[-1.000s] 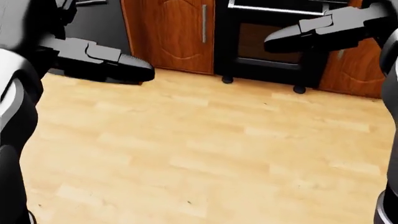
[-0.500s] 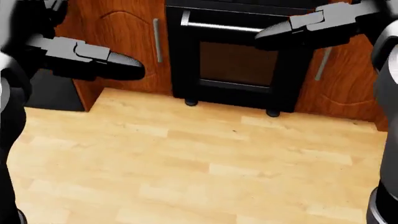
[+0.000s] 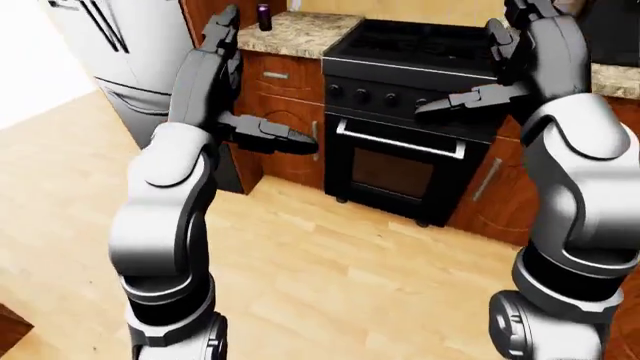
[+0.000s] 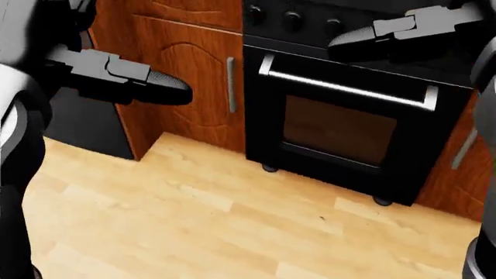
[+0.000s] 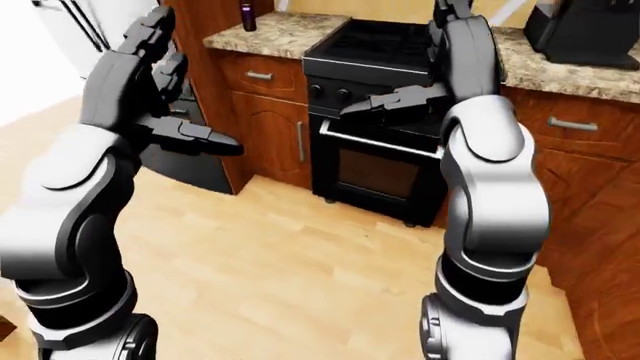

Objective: Move the drinks to the dining counter.

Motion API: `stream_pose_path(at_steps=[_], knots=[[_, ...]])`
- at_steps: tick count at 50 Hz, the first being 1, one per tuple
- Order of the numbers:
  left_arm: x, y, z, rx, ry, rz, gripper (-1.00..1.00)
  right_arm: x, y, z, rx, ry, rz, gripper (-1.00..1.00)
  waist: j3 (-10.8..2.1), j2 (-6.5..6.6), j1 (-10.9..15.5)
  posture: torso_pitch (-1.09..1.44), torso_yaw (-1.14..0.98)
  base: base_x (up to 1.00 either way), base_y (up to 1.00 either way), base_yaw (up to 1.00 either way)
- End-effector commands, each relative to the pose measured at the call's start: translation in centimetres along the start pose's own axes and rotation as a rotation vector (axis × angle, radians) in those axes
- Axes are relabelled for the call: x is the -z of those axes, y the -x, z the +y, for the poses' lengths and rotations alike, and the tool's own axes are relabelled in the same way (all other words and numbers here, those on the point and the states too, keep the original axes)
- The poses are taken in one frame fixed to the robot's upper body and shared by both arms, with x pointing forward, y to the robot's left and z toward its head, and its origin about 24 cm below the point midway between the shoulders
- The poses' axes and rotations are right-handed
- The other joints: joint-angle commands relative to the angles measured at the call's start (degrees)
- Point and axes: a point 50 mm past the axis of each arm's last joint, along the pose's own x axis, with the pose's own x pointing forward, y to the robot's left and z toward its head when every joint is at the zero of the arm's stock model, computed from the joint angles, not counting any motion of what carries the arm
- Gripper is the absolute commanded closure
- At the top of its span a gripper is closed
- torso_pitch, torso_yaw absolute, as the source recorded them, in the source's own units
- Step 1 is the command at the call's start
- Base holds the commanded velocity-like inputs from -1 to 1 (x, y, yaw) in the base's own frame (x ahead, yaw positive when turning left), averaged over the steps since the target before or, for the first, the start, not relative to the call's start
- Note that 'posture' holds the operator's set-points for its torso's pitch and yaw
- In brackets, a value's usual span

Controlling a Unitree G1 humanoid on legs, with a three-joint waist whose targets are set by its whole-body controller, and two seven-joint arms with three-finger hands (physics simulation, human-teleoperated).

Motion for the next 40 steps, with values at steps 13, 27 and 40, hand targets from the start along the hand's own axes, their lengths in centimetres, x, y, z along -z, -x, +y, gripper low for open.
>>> stream_pose_path(at_steps=[13, 27, 40], knots=[[-1.18, 0.08, 0.43, -0.025, -0.014, -0.044, -1.0, -1.67, 0.14, 0.08, 0.006, 0.032, -0.098, -1.0, -1.7, 2.9, 0.12, 0.0, 0.0, 0.43, 0.28, 0.31], [-1.04, -0.01, 0.31, -0.021, -0.017, -0.043, -1.0, -1.78, 0.19, -0.21, 0.02, 0.013, -0.104, -1.0, -1.12, -0.76, -0.3, 0.0, 0.0, 0.58, 0.24, 0.0], [-1.25, 0.12, 0.25, -0.017, -0.021, -0.047, -1.0, -2.16, 0.32, -0.55, 0.033, -0.004, -0.105, -1.0, -0.32, 3.44, 0.28, 0.0, 0.0, 0.0, 0.0, 0.0]])
